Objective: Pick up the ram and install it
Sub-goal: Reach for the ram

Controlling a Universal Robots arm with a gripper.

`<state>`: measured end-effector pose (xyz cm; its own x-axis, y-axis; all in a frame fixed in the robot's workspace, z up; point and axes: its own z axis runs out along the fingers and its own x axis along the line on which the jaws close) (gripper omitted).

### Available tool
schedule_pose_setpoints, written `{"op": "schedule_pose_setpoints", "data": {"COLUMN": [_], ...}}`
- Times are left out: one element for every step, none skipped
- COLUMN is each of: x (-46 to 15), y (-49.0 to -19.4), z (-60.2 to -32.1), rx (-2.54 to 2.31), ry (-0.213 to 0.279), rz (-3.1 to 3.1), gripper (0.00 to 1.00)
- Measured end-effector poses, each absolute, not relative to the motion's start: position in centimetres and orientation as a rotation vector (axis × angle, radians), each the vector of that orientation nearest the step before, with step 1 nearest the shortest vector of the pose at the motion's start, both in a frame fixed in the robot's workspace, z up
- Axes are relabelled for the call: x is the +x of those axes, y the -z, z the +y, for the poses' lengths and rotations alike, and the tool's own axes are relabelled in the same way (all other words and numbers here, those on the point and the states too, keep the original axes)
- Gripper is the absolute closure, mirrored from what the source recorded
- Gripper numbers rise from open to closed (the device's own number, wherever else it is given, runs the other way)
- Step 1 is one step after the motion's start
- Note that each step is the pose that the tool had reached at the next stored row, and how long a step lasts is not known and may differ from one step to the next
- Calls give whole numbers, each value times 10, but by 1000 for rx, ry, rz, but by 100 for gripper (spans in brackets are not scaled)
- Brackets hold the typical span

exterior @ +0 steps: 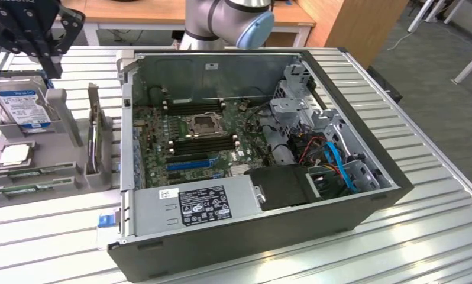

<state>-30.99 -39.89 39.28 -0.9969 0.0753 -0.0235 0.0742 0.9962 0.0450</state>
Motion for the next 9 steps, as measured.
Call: {"op": "schedule_pose_setpoints", "data": {"x": [-312,-314,-316,-318,-320,-322,-324,-327,-329], "y": [-393,-393,-393,-393,-393,-393,-393,-393,-393], "z": [-399,-399,-399,-399,-399,-399,-399,-399,-399], "rx": [117,116,117,116,116,117,117,117,117], "ry": [-69,-69,-69,-69,-69,-69,-69,-69,-69], "rz": [3114,3114,3114,3114,3114,3113,3113,3114,3113], "gripper": [90,90,90,90,90,90,90,90,90]}}
